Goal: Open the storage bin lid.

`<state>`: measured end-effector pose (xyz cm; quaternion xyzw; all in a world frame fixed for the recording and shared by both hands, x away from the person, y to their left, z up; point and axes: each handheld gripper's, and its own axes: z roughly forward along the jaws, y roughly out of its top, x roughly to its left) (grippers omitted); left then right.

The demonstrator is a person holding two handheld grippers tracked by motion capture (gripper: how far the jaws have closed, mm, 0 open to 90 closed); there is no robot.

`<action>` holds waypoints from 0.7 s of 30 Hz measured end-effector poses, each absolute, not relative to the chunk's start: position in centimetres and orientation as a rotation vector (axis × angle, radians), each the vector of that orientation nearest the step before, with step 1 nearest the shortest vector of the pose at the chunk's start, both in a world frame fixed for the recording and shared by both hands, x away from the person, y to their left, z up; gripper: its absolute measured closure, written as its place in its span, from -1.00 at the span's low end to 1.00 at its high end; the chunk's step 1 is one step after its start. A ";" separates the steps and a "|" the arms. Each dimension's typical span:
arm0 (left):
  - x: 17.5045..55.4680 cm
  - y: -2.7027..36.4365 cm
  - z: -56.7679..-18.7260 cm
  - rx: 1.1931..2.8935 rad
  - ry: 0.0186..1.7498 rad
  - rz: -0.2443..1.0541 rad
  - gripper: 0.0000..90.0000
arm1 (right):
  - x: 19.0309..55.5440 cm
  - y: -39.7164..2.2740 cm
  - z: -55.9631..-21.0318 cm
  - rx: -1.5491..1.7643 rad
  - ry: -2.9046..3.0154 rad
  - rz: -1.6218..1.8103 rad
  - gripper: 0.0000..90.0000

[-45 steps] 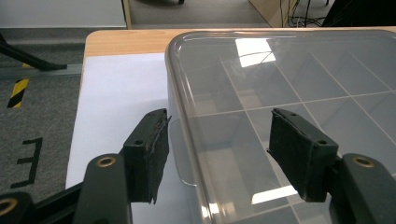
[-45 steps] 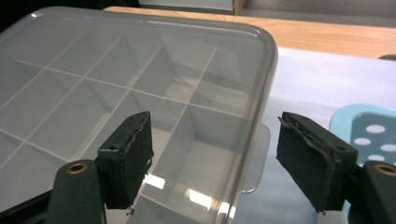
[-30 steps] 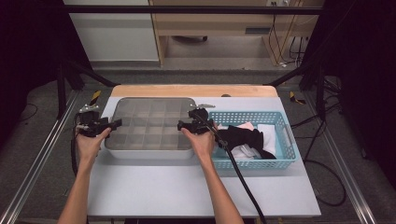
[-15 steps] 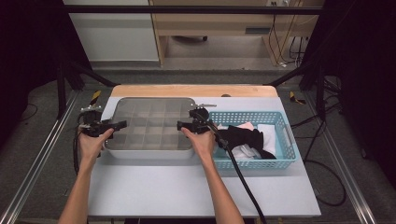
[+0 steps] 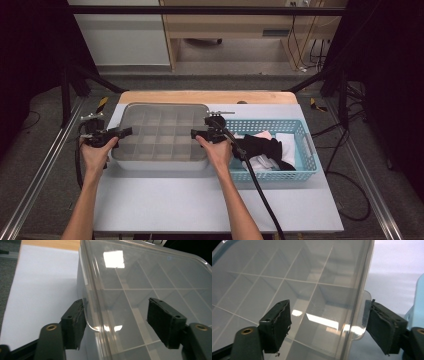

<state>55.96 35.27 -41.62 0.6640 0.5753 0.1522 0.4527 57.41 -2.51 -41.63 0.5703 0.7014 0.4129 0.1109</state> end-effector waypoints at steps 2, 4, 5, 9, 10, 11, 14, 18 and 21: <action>55.6 35.5 -41.2 1.610 1.411 0.383 -0.15 | 57.2 -2.6 -41.2 1.663 2.046 1.231 -0.40; 55.2 35.8 -40.7 1.583 1.398 0.391 -0.11 | 57.0 -2.7 -40.8 1.650 2.028 1.250 -0.33; 55.0 35.9 -40.5 1.571 1.389 0.396 -0.07 | 56.8 -2.8 -40.5 1.647 2.020 1.262 -0.30; 53.8 36.1 -39.4 1.546 1.352 0.434 0.02 | 56.1 -3.1 -39.5 1.608 1.989 1.302 -0.18; 53.8 36.1 -39.4 1.546 1.352 0.434 0.04 | 56.1 -3.1 -39.5 1.608 1.989 1.302 -0.18; 53.4 36.2 -39.0 1.534 1.339 0.444 0.06 | 55.8 -3.2 -39.1 1.600 1.980 1.313 -0.14; 53.0 36.3 -38.7 1.522 1.326 0.449 0.11 | 55.6 -3.3 -38.8 1.583 1.976 1.322 -0.09; 52.0 36.6 -37.9 1.496 1.301 0.455 0.18 | 54.8 -3.6 -38.0 1.557 1.957 1.348 -0.01; 51.1 36.5 -37.4 1.493 1.277 0.474 0.20 | 54.0 -4.2 -37.3 1.539 1.940 1.392 0.12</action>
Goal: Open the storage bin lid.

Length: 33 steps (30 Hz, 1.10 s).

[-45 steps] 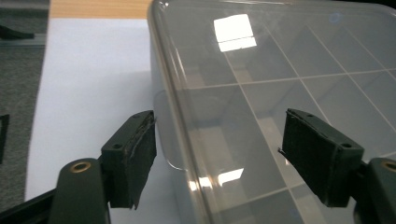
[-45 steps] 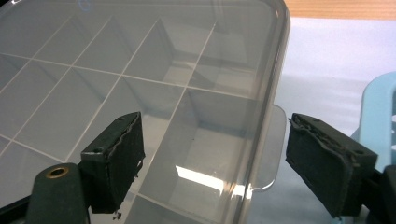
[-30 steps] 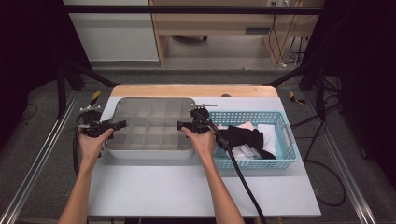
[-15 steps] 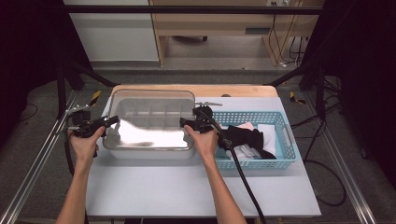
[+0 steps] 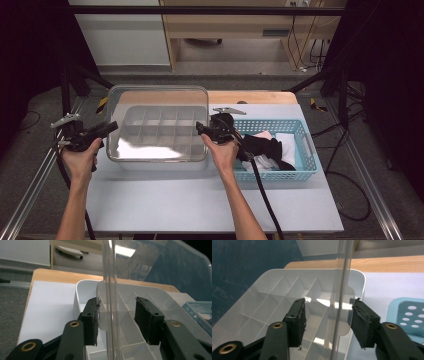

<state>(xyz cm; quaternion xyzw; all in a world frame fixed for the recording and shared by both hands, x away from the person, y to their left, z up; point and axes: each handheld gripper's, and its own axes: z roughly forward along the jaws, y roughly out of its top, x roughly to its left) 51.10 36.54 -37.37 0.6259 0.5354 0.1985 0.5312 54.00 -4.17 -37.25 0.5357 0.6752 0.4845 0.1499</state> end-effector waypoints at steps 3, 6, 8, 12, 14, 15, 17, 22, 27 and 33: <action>50.8 36.5 -37.2 1.495 1.273 0.477 0.20 | 53.5 -4.4 -36.8 1.526 1.934 1.401 0.18; 50.2 36.6 -37.0 1.494 1.254 0.476 0.21 | 52.6 -5.1 -36.4 1.509 1.916 1.458 0.33; 49.8 36.5 -36.7 1.497 1.244 0.483 0.21 | 52.0 -5.5 -36.1 1.491 1.911 1.483 0.37; 49.1 36.2 -36.3 1.506 1.221 0.493 0.21 | 51.0 -6.0 -35.4 1.465 1.919 1.493 0.42; 48.8 36.2 -36.2 1.506 1.212 0.495 0.21 | 50.6 -6.3 -35.2 1.448 1.931 1.499 0.45; 48.8 36.2 -36.2 1.506 1.212 0.495 0.21 | 50.4 -6.5 -35.1 1.443 1.935 1.506 0.47; 48.5 36.2 -36.1 1.500 1.204 0.486 0.21 | 50.1 -6.7 -34.9 1.436 1.938 1.520 0.48; 47.0 36.1 -35.5 1.509 1.172 0.494 0.21 | 48.5 -7.6 -34.3 1.398 1.964 1.561 0.55; 45.5 36.2 -35.3 1.513 1.154 0.504 0.22 | 46.9 -8.0 -33.8 1.344 1.987 1.588 0.57; 43.8 36.0 -35.2 1.523 1.134 0.512 0.22 | 45.5 -8.4 -33.8 1.321 2.005 1.595 0.58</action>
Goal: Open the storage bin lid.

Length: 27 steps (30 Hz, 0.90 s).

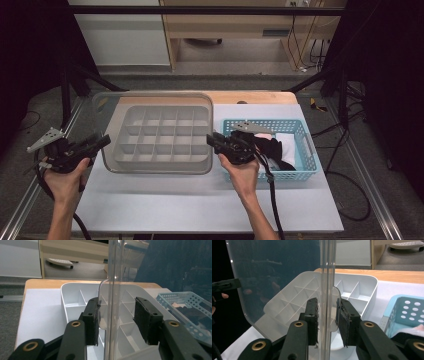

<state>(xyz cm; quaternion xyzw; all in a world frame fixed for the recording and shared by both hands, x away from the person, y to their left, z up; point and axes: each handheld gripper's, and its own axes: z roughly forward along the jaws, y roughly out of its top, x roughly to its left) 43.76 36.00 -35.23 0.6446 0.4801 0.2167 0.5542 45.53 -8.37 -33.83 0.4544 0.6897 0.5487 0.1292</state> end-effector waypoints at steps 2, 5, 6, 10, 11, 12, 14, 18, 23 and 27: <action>43.3 35.9 -35.2 1.525 1.129 0.515 0.22 | 45.0 -8.6 -33.9 1.317 2.004 1.607 0.59; 42.9 35.8 -35.3 1.528 1.128 0.507 0.22 | 44.3 -8.9 -34.1 1.303 2.006 1.621 0.60; 42.5 35.8 -35.4 1.530 1.124 0.504 0.22 | 43.8 -9.1 -34.2 1.292 2.015 1.622 0.61; 41.6 35.6 -35.8 1.540 1.115 0.497 0.22 | 42.8 -9.6 -34.6 1.283 2.039 1.638 0.64; 41.6 35.6 -35.8 1.540 1.115 0.497 0.22 | 42.8 -9.6 -34.6 1.283 2.039 1.638 0.64; 41.4 35.6 -35.9 1.539 1.114 0.498 0.22 | 42.4 -9.8 -34.8 1.278 2.048 1.640 0.64; 40.9 35.6 -36.1 1.547 1.110 0.498 0.22 | 42.0 -9.9 -35.0 1.277 2.058 1.643 0.65; 40.0 35.5 -36.5 1.545 1.116 0.486 0.22 | 41.2 -10.2 -35.4 1.277 2.078 1.657 0.66; 38.8 35.7 -37.3 1.557 1.123 0.477 0.22 | 40.2 -10.2 -35.8 1.270 2.114 1.650 0.66; 38.1 35.7 -37.8 1.568 1.129 0.476 0.22 | 39.7 -10.3 -36.4 1.272 2.135 1.648 0.66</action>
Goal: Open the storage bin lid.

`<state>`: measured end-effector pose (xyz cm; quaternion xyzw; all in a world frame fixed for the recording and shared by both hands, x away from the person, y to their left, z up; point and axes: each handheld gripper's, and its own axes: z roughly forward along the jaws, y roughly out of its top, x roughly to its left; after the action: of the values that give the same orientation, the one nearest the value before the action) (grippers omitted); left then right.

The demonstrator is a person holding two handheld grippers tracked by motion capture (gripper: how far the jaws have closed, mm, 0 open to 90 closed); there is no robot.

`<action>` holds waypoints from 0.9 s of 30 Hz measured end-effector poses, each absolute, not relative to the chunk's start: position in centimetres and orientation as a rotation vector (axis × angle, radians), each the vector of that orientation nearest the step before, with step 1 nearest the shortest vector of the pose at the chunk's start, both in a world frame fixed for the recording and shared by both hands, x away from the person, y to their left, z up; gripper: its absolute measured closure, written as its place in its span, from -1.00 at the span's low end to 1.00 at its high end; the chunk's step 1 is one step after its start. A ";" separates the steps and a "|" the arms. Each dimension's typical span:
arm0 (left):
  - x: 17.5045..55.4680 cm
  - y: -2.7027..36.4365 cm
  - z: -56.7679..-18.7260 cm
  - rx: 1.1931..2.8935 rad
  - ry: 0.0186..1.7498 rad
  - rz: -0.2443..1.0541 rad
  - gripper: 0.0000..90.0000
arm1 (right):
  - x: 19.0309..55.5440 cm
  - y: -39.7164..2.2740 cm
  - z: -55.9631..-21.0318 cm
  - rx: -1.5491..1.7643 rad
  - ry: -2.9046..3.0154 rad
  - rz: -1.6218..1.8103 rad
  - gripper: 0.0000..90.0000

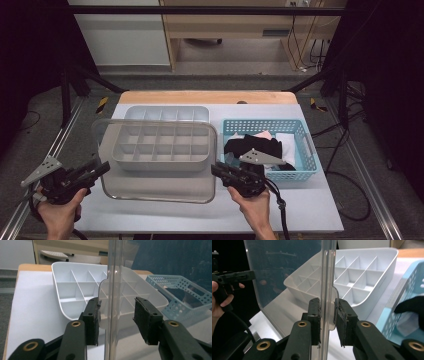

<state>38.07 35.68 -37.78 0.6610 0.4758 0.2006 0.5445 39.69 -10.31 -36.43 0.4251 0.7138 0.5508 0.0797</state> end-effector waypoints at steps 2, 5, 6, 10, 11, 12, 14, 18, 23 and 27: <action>37.8 35.7 -38.2 1.571 1.135 0.469 0.22 | 39.5 -10.3 -36.8 1.277 2.144 1.644 0.67; 37.4 35.8 -38.9 1.582 1.150 0.454 0.22 | 39.2 -10.2 -37.2 1.287 2.162 1.630 0.67; 37.3 35.9 -39.1 1.582 1.156 0.449 0.22 | 39.1 -10.2 -37.4 1.295 2.167 1.629 0.67; 36.5 36.0 -39.8 1.594 1.169 0.438 0.23 | 38.7 -10.1 -38.0 1.308 2.190 1.629 0.67; 36.3 36.0 -40.0 1.595 1.173 0.432 0.23 | 38.6 -10.2 -38.2 1.308 2.195 1.636 0.67; 36.1 36.0 -40.1 1.596 1.175 0.429 0.23 | 38.4 -10.2 -38.3 1.310 2.202 1.635 0.67; 35.7 35.9 -40.5 1.599 1.180 0.428 0.23 | 38.2 -10.2 -38.6 1.312 2.211 1.627 0.67; 35.0 35.8 -41.2 1.614 1.199 0.410 0.23 | 37.7 -10.3 -39.3 1.331 2.230 1.617 0.67; 34.1 36.0 -41.8 1.631 1.208 0.408 0.23 | 37.1 -10.3 -40.2 1.351 2.261 1.613 0.67; 33.9 36.2 -42.4 1.641 1.222 0.397 0.24 | 37.0 -10.1 -40.9 1.367 2.286 1.607 0.67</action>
<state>33.85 36.22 -42.35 0.6799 0.5063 0.1644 0.5043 37.02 -10.11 -40.88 0.4393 0.7349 0.5165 0.0156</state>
